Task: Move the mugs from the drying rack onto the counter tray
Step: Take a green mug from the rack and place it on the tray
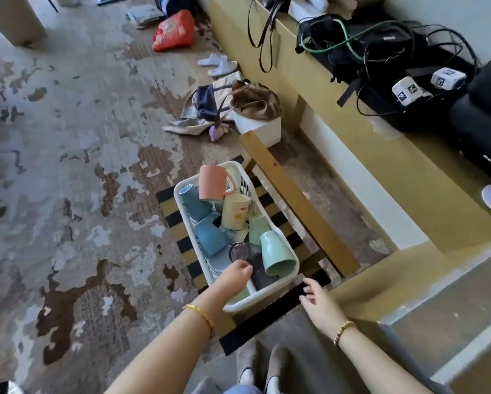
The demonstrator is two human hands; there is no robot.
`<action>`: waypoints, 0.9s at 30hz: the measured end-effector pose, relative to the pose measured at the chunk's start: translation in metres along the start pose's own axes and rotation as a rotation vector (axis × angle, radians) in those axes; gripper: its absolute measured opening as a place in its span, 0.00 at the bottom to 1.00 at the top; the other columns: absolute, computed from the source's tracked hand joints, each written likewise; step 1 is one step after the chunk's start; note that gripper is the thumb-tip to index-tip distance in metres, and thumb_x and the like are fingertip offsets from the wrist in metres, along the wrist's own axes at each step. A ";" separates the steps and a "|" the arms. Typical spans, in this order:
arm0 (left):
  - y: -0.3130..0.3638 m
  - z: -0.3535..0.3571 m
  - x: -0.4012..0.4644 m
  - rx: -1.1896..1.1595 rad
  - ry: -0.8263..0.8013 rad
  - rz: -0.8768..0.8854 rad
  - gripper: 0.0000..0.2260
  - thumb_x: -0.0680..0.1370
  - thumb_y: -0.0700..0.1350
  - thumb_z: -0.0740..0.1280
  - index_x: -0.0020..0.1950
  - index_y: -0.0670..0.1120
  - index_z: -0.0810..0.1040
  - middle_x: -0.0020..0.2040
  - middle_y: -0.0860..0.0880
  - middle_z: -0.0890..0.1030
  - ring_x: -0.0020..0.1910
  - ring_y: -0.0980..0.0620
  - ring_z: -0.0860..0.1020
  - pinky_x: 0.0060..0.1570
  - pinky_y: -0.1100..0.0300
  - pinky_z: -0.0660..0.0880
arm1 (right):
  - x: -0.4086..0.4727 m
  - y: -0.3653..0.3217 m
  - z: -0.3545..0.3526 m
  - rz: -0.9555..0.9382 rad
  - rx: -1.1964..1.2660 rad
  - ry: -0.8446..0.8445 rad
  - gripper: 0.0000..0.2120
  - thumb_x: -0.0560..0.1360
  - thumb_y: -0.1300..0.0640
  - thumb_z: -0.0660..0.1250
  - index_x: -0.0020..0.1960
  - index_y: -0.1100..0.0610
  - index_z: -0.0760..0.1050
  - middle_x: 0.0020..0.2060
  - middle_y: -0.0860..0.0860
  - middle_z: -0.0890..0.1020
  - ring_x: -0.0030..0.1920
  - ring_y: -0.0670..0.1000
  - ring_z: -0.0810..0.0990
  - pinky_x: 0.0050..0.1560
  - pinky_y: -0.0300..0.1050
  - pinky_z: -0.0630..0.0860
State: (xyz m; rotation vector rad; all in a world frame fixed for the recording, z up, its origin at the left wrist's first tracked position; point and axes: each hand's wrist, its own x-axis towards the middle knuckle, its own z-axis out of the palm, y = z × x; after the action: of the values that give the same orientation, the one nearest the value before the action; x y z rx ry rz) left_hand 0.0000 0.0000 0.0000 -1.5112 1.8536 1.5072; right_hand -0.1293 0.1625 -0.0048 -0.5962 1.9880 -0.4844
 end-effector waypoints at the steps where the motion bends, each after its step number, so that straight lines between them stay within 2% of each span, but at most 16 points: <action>1: 0.010 0.003 0.013 -0.002 0.003 0.017 0.16 0.80 0.49 0.56 0.65 0.45 0.70 0.54 0.47 0.77 0.52 0.49 0.76 0.53 0.57 0.73 | 0.018 -0.005 -0.003 -0.036 -0.036 0.062 0.24 0.79 0.59 0.59 0.73 0.53 0.59 0.69 0.53 0.69 0.67 0.52 0.70 0.63 0.46 0.72; 2: 0.020 0.005 0.021 -0.003 0.009 0.025 0.17 0.80 0.50 0.56 0.66 0.45 0.70 0.54 0.47 0.76 0.52 0.49 0.76 0.52 0.57 0.73 | 0.030 -0.011 -0.007 -0.052 -0.082 0.097 0.25 0.79 0.59 0.59 0.74 0.52 0.57 0.71 0.52 0.66 0.69 0.53 0.69 0.64 0.48 0.71; 4: 0.039 0.010 0.038 0.020 0.020 0.028 0.19 0.80 0.49 0.57 0.69 0.44 0.67 0.60 0.45 0.75 0.57 0.47 0.75 0.54 0.57 0.71 | 0.053 -0.025 -0.013 -0.105 -0.214 0.123 0.26 0.79 0.59 0.59 0.75 0.52 0.55 0.71 0.52 0.65 0.69 0.53 0.69 0.65 0.49 0.70; 6: 0.047 0.021 0.051 0.052 0.034 0.015 0.20 0.80 0.48 0.57 0.71 0.42 0.64 0.65 0.42 0.73 0.63 0.43 0.72 0.59 0.55 0.69 | 0.070 -0.025 -0.010 -0.148 -0.337 0.088 0.24 0.79 0.59 0.58 0.73 0.52 0.58 0.68 0.54 0.68 0.65 0.54 0.72 0.64 0.50 0.73; 10: 0.049 0.033 0.071 0.099 0.043 -0.048 0.19 0.80 0.46 0.57 0.68 0.39 0.65 0.65 0.39 0.73 0.64 0.41 0.72 0.60 0.53 0.69 | 0.089 -0.022 -0.003 -0.220 -0.591 0.087 0.20 0.78 0.63 0.58 0.68 0.55 0.62 0.61 0.55 0.74 0.59 0.55 0.74 0.58 0.49 0.76; 14: 0.049 0.038 0.086 0.086 0.038 -0.101 0.17 0.80 0.46 0.56 0.65 0.38 0.68 0.62 0.39 0.74 0.60 0.41 0.74 0.57 0.54 0.71 | 0.103 -0.021 0.004 -0.222 -0.644 0.113 0.22 0.76 0.65 0.60 0.69 0.58 0.60 0.60 0.58 0.74 0.59 0.56 0.74 0.55 0.49 0.76; 18: 0.053 0.041 0.095 0.037 0.012 -0.190 0.18 0.79 0.47 0.56 0.65 0.39 0.67 0.60 0.40 0.74 0.57 0.43 0.75 0.50 0.55 0.73 | 0.114 -0.026 0.005 -0.245 -0.698 0.141 0.18 0.77 0.63 0.62 0.65 0.61 0.64 0.58 0.58 0.73 0.56 0.56 0.76 0.53 0.47 0.77; 22: 0.051 0.043 0.095 0.006 0.034 -0.183 0.19 0.79 0.50 0.56 0.66 0.41 0.66 0.61 0.40 0.73 0.57 0.44 0.74 0.57 0.53 0.73 | 0.114 -0.032 0.001 -0.241 -0.689 0.133 0.14 0.77 0.63 0.62 0.62 0.62 0.67 0.56 0.59 0.76 0.53 0.57 0.80 0.51 0.47 0.78; 25: 0.050 0.039 0.094 -0.079 0.040 -0.189 0.21 0.79 0.54 0.56 0.65 0.42 0.67 0.56 0.42 0.74 0.51 0.47 0.75 0.51 0.55 0.73 | 0.106 -0.037 -0.004 -0.248 -0.605 0.158 0.13 0.77 0.61 0.62 0.61 0.62 0.67 0.55 0.59 0.79 0.52 0.56 0.81 0.51 0.47 0.79; 27: 0.051 0.035 0.092 -0.190 0.033 -0.226 0.24 0.78 0.58 0.56 0.65 0.41 0.67 0.54 0.42 0.74 0.51 0.47 0.75 0.55 0.54 0.75 | 0.098 -0.040 -0.007 -0.280 -0.552 0.209 0.11 0.78 0.61 0.61 0.60 0.61 0.68 0.54 0.59 0.79 0.52 0.56 0.82 0.51 0.47 0.80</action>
State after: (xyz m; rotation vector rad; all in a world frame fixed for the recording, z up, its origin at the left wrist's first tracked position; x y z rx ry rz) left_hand -0.0918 -0.0241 -0.0569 -1.7731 1.5304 1.5932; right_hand -0.1671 0.0732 -0.0471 -1.2193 2.2596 -0.1574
